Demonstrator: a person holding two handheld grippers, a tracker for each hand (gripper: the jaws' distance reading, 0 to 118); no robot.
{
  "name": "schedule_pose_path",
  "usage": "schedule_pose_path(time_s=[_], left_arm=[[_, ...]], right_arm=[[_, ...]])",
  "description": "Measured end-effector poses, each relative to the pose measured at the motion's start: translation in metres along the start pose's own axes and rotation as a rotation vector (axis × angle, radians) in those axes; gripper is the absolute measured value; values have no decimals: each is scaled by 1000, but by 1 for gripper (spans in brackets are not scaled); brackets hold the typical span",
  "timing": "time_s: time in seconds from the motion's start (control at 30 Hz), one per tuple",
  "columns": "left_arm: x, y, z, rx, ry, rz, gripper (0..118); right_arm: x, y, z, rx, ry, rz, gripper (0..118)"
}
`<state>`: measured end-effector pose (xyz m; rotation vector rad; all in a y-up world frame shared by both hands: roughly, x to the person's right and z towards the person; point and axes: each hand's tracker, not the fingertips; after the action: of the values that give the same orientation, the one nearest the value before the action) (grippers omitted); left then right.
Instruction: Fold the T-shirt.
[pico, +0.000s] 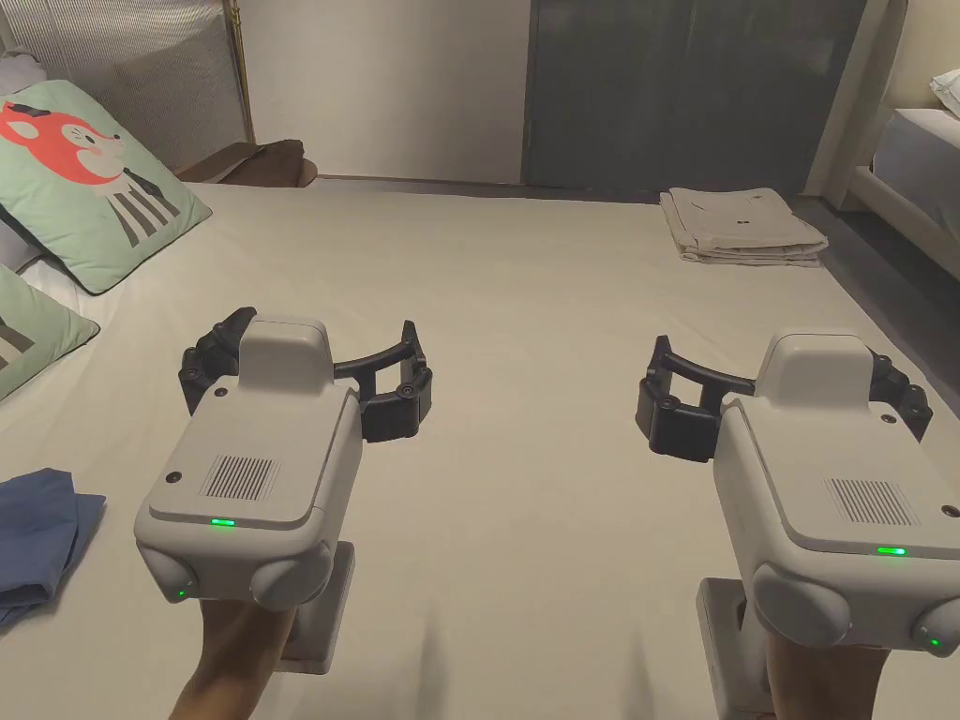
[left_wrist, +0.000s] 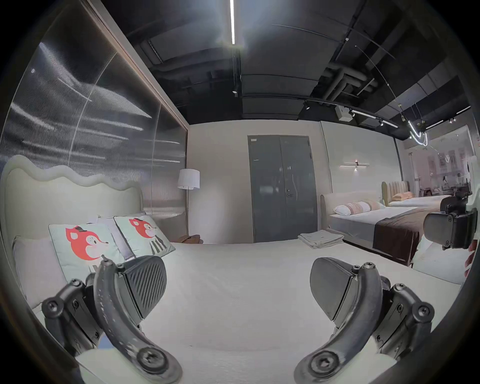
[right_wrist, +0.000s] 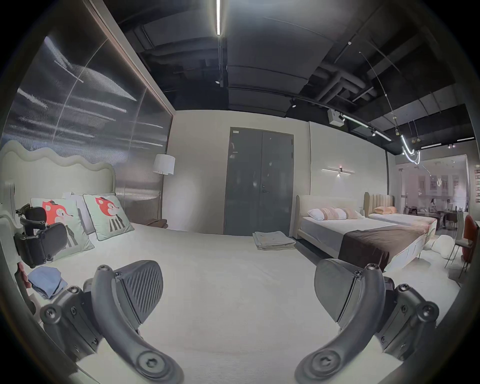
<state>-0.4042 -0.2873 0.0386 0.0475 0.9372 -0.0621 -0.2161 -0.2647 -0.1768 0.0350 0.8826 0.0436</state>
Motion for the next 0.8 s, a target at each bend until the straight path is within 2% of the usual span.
schedule_pose_path(time_s=[0.8], left_arm=[[-4, -1, 2, 1, 4, 1, 111]], right_arm=[[-2, 3, 3, 18, 5, 2, 115]])
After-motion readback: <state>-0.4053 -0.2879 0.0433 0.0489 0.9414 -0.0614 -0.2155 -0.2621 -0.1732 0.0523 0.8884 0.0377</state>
